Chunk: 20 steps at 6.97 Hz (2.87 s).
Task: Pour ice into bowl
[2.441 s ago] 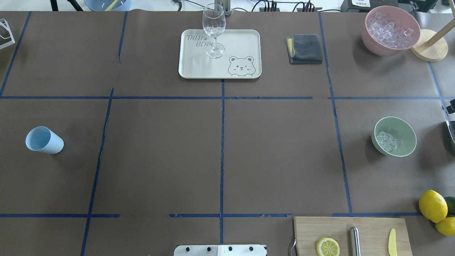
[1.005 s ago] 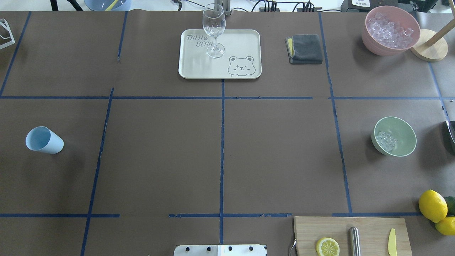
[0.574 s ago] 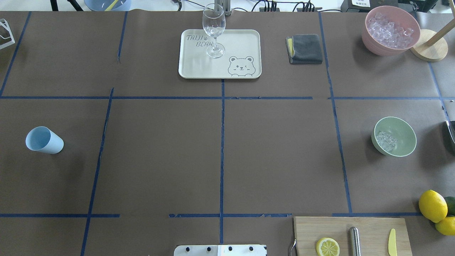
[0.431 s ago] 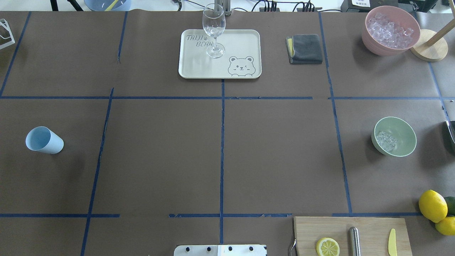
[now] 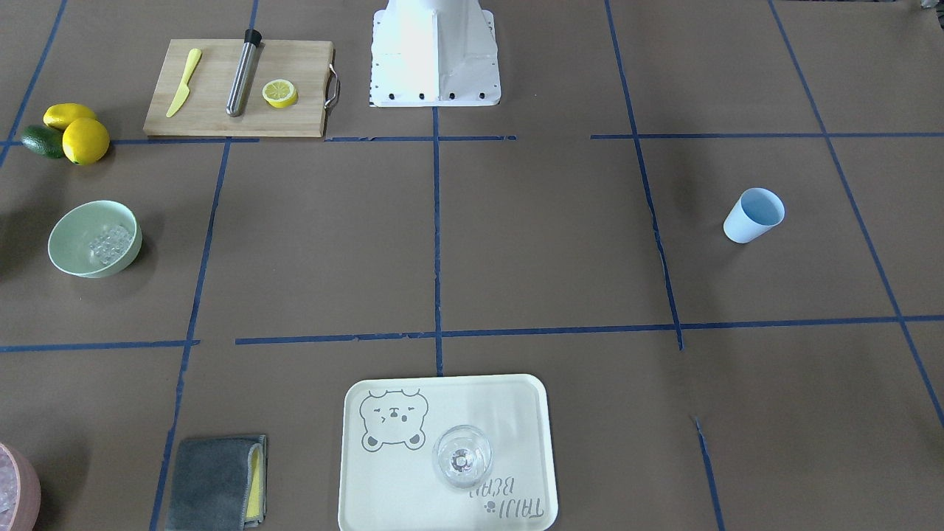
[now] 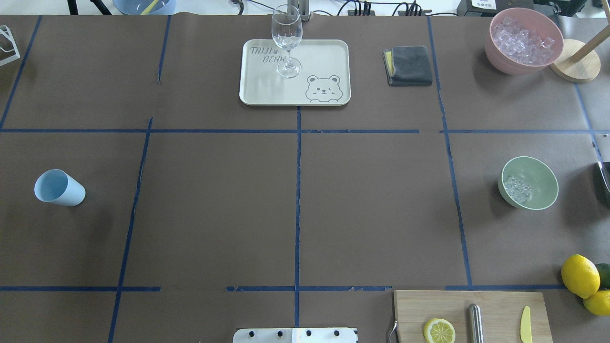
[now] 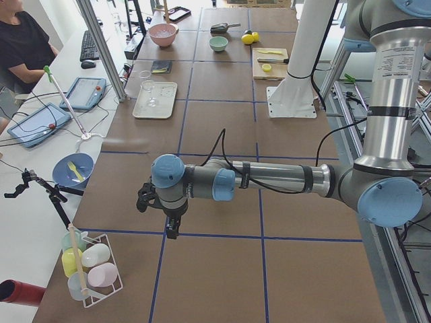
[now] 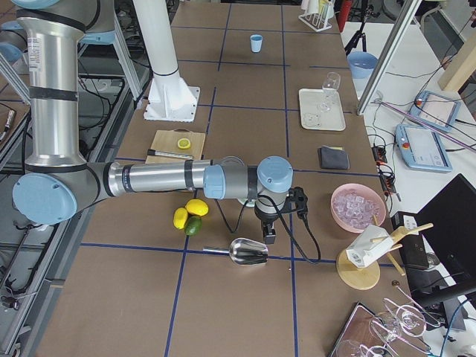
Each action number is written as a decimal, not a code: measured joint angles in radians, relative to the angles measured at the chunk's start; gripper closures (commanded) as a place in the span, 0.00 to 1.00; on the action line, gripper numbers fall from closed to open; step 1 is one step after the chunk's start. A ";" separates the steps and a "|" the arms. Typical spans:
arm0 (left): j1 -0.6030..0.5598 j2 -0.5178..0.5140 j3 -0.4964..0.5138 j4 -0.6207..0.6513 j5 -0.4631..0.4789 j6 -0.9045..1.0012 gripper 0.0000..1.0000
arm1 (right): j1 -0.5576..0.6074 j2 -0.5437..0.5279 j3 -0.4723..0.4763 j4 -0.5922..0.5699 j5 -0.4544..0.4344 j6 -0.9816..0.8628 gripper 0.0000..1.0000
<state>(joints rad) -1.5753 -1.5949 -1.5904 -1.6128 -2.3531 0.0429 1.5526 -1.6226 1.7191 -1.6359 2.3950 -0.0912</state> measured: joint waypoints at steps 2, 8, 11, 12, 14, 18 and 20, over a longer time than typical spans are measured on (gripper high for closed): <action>0.000 0.002 0.001 -0.005 0.001 0.000 0.00 | 0.031 -0.011 -0.025 0.001 0.001 -0.003 0.00; 0.000 -0.002 0.005 -0.006 0.000 0.000 0.00 | 0.058 -0.021 -0.035 0.001 0.001 -0.004 0.00; 0.000 -0.002 0.006 -0.006 0.000 0.000 0.00 | 0.058 -0.021 -0.043 0.037 0.000 -0.003 0.00; 0.000 -0.003 0.006 -0.006 0.000 0.000 0.00 | 0.058 -0.021 -0.054 0.063 0.000 -0.001 0.00; 0.000 -0.003 0.007 -0.006 0.000 -0.001 0.00 | 0.058 -0.021 -0.064 0.081 0.000 0.002 0.00; 0.000 -0.003 0.007 -0.006 0.000 -0.002 0.00 | 0.058 -0.019 -0.064 0.083 0.000 0.004 0.00; 0.000 -0.003 0.007 -0.006 0.000 -0.003 0.00 | 0.058 -0.018 -0.064 0.083 0.000 0.004 0.00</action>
<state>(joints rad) -1.5754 -1.5979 -1.5831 -1.6183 -2.3531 0.0404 1.6107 -1.6406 1.6551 -1.5524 2.3945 -0.0875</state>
